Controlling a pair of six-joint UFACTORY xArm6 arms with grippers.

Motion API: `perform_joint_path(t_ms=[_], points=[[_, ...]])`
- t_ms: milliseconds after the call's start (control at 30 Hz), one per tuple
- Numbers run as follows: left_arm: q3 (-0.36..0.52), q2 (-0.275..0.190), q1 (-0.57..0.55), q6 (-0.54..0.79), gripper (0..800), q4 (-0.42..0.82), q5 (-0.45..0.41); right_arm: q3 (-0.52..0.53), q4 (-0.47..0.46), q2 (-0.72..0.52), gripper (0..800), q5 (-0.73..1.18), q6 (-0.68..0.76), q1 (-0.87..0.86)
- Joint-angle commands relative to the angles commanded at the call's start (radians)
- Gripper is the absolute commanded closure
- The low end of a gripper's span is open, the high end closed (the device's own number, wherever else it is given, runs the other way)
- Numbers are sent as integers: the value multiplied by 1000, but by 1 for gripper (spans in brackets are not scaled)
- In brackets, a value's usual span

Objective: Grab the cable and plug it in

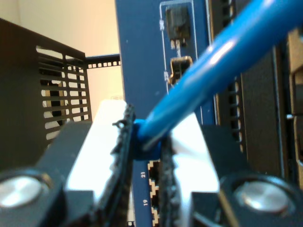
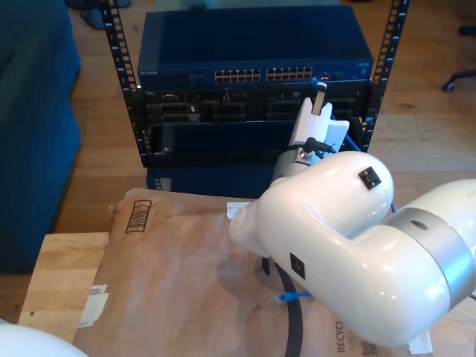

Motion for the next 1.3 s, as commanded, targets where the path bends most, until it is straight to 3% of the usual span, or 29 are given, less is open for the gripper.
perform_joint_path(t_ms=[167,1200,1300], points=[[0,0,0,0,0,0,0,-40,-5,20,800,2,-2,0],[0,0,0,0,0,0,0,-29,-32,25,800,0,-26,-17],[0,0,0,0,0,0,0,-28,-68,25,800,2,-26,-21]])
